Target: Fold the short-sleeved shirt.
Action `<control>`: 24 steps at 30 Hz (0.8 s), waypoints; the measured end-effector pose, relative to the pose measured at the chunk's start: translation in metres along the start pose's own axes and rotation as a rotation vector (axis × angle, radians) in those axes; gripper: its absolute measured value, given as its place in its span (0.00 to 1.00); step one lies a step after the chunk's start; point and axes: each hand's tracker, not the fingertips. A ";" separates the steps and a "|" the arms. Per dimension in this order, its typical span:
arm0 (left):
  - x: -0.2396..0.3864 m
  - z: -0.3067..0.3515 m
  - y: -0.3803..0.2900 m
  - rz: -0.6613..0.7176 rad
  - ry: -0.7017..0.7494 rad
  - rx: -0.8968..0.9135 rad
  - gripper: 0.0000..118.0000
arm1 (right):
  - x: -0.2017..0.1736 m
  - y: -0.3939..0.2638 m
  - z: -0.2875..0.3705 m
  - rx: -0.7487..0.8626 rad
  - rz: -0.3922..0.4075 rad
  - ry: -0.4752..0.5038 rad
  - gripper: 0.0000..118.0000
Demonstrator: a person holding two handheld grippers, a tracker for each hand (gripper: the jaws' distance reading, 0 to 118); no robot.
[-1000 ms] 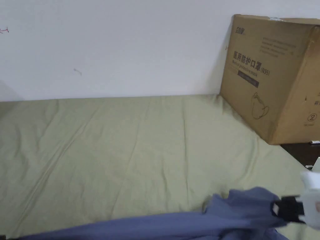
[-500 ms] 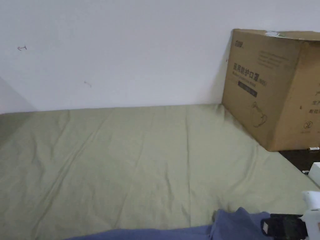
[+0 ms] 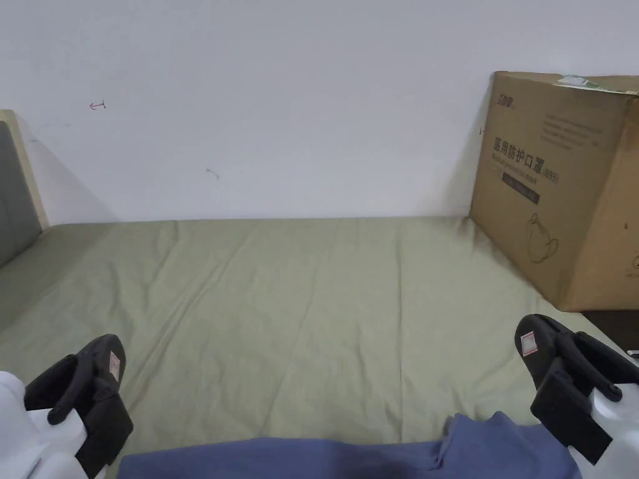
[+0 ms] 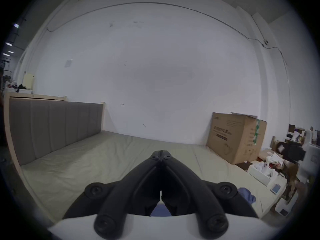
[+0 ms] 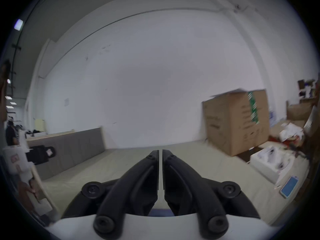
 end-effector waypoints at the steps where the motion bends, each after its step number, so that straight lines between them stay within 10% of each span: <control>1: 0.000 0.000 0.004 -0.041 0.011 -0.016 0.00 | -0.001 0.002 -0.001 -0.013 0.020 -0.034 0.04; 11: -0.145 -0.075 0.011 0.238 -0.059 -0.535 0.00 | 0.018 -0.001 -0.003 -0.138 -0.008 -0.007 0.04; 17: -0.238 -0.132 -0.122 0.937 -0.281 -0.987 0.00 | 0.024 -0.036 -0.030 -0.319 -0.156 -0.031 0.04; 20: -0.269 -0.151 -0.169 0.941 -0.271 -0.967 0.00 | 0.028 -0.046 -0.043 -0.373 -0.216 -0.043 0.04; 22: -0.258 -0.147 -0.177 0.969 -0.285 -0.929 0.25 | 0.029 -0.048 -0.050 -0.388 -0.219 -0.053 0.04; 23: -0.261 -0.150 -0.183 0.994 -0.281 -0.917 0.68 | 0.031 -0.050 -0.051 -0.397 -0.225 -0.056 0.04; 24: -0.263 -0.153 -0.193 1.033 -0.291 -0.931 0.85 | 0.032 -0.050 -0.054 -0.404 -0.234 -0.058 0.04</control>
